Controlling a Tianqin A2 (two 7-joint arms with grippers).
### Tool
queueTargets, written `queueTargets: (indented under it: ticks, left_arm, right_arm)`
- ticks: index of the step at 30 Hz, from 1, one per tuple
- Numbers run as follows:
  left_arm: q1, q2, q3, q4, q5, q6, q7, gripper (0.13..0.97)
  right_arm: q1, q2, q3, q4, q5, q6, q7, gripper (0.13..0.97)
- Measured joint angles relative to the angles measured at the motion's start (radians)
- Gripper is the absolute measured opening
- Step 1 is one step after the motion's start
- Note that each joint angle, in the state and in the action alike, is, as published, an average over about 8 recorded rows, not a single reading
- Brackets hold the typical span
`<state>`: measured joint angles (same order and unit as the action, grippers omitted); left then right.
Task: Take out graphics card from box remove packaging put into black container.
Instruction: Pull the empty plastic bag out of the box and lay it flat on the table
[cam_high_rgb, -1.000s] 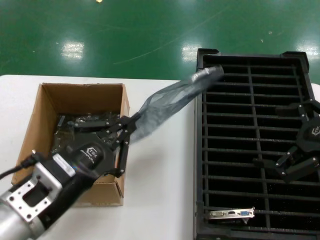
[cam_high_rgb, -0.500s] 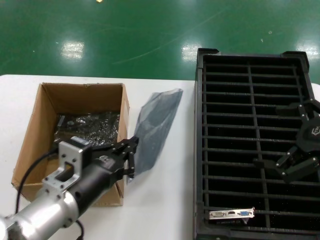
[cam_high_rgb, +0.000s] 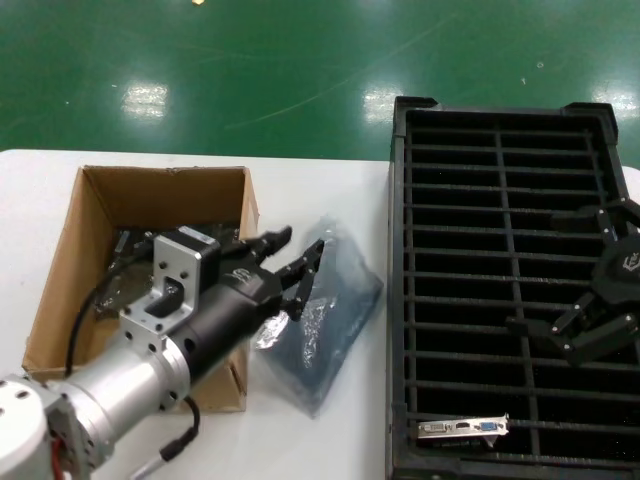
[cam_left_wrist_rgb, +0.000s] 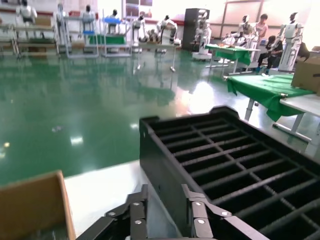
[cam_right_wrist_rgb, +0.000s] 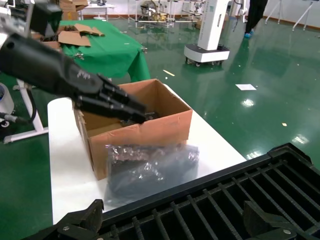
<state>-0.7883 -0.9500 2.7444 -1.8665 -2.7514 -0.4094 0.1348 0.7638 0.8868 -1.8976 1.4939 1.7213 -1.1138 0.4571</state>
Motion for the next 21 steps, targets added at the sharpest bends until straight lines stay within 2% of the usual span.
queueTargets:
  ticks: [3,5,7,10,13,15,21]
  left_arm:
    - [0.007,-0.031,-0.038,-0.052,0.020,-0.008,0.026,0.290]
    - [0.033,-0.055,-0.092,-0.091,0.059,-0.010,0.044,0.290]
    - [0.081,-0.078,-0.169,-0.125,0.125,-0.014,0.064,0.312]
    - [0.184,-0.108,-0.306,-0.161,0.254,-0.024,0.095,0.377]
    - [0.257,-0.118,-0.398,-0.173,0.346,-0.034,0.116,0.442]
    - [0.284,-0.114,-0.430,-0.171,0.377,-0.034,0.120,0.464]
    - [0.303,-0.069,-0.460,-0.145,0.401,-0.007,0.101,0.627]
  right_arm:
    - [0.000,0.000,0.000,0.000,0.000,0.000,0.000,0.966]
    - [0.000,0.000,0.000,0.000,0.000,0.000,0.000,0.966]
    - [0.000,0.000,0.000,0.000,0.000,0.000,0.000,0.966]
    - [0.000,0.000,0.000,0.000,0.000,0.001,0.000,0.966]
    - [-0.006,-0.005,0.002,0.001,0.001,0.009,-0.004,0.966]
    - [-0.014,-0.011,0.006,0.002,0.001,0.021,-0.008,0.966]
    - [-0.057,-0.044,0.022,0.008,0.006,0.083,-0.034,0.966]
